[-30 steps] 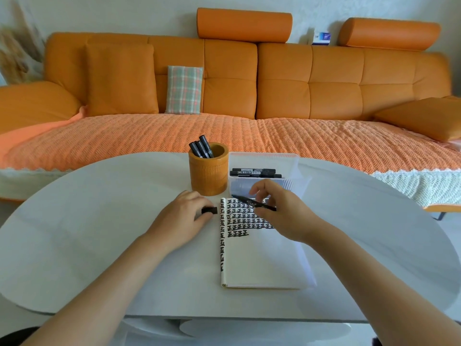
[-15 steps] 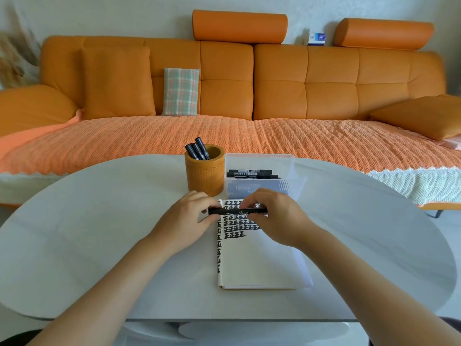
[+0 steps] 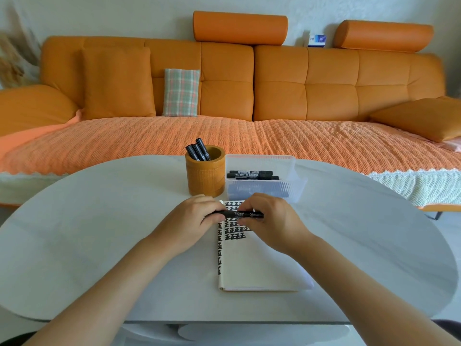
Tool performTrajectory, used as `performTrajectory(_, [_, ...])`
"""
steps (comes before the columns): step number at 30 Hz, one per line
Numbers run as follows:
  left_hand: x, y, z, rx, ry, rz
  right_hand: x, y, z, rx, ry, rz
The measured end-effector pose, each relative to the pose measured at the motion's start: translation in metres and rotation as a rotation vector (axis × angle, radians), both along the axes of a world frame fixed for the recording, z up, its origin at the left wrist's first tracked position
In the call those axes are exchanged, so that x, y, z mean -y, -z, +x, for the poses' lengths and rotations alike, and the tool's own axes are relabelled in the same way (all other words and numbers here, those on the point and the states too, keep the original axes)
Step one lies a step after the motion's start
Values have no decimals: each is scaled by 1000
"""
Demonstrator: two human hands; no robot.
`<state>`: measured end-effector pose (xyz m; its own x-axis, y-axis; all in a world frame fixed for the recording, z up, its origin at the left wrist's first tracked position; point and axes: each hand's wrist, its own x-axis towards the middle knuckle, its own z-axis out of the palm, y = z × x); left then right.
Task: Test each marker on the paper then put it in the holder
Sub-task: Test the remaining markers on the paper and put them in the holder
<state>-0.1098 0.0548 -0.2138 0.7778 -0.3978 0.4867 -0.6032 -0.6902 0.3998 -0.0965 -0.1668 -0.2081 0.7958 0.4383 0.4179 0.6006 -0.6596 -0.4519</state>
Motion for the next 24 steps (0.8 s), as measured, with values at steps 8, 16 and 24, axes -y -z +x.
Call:
performTrajectory(8, [4,-4,-1,81,67,83,-3,1,-5,-57,-19,-96])
performTrajectory(16, [3,-10,10,25,54,58,-6,-1,-3,-74,-15,-96])
performTrajectory(24, [-19,12,26,-132,-132,108,-5,-24,19,24,137,-33])
